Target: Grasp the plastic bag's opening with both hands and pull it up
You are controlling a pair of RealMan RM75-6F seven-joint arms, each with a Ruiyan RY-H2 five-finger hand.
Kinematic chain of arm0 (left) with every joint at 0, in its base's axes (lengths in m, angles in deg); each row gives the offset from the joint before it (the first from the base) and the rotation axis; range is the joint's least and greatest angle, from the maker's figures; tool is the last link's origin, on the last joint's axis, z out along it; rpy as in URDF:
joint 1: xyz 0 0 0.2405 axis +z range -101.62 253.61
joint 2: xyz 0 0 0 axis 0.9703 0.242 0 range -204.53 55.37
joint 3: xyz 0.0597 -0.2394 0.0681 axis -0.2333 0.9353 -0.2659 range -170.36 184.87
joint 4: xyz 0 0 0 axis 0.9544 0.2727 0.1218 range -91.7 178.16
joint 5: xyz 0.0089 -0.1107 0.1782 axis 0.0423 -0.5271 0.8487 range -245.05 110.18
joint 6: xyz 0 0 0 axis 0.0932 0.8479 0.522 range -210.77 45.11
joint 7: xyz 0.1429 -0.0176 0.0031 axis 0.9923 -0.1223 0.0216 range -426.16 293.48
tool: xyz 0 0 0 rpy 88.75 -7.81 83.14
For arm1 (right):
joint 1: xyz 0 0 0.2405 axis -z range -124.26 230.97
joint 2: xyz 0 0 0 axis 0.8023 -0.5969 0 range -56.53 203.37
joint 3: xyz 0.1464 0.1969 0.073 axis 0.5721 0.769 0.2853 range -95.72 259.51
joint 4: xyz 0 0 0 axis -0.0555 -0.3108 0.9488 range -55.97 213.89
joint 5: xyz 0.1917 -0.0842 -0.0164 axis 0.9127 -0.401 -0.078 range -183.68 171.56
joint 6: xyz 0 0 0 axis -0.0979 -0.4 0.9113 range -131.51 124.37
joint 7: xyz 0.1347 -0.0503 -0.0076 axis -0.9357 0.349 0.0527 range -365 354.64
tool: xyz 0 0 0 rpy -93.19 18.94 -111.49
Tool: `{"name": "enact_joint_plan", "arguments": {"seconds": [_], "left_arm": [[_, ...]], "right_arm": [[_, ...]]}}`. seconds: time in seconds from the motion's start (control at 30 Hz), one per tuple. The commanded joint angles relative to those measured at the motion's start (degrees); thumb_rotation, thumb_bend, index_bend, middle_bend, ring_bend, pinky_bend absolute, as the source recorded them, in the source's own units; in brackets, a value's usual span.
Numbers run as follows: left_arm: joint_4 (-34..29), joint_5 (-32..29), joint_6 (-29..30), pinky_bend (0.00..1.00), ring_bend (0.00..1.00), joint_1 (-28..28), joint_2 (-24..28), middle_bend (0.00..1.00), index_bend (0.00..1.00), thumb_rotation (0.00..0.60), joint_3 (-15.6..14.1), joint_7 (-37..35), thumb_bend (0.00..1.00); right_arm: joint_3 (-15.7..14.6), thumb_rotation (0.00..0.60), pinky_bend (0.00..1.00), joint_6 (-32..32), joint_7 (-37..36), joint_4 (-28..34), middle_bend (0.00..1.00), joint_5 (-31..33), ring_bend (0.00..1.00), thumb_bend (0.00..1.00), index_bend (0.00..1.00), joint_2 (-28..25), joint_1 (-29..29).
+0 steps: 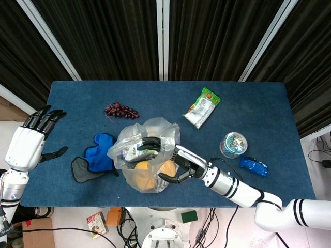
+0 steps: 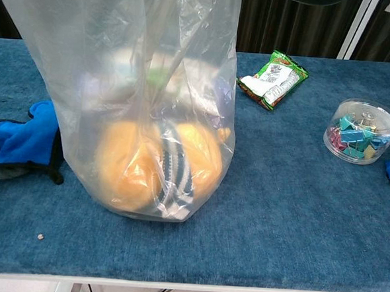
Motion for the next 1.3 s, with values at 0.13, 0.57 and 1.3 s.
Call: {"name": "enact_joint_plan", "arguments": {"seconds": [0.13,0.57,1.3], "left_arm": [[0.0,0.2,-0.2,0.23,0.1,-0.3,-0.2,0.19,0.18,0.599,0.0,0.2,0.01],[-0.9,1.5,0.2,0.23,0.1,-1.4,-0.4,0.21,0.18,0.598,0.5,-1.5,0.01],[-7.0,-5.8,-7.8,0.23,0.1,-10.9,-2.3,0.22,0.18,0.538,7.0,-5.0,0.0]], "right_arm": [[-0.1,0.6,0.02,0.0,-0.2,-0.2,0.13,0.0,0.0,0.41,0.08,0.0,0.2],[-0.4,0.6,0.02,-0.7,-0.2,0.5,0.14,-0.7,0.0,0.41,0.08,-0.7,0.6],[0.2,0.6,0.03,1.2,2.4,2.8,0.14,0.4,0.0,0.41,0.08,-0.9,-0.1]]}}
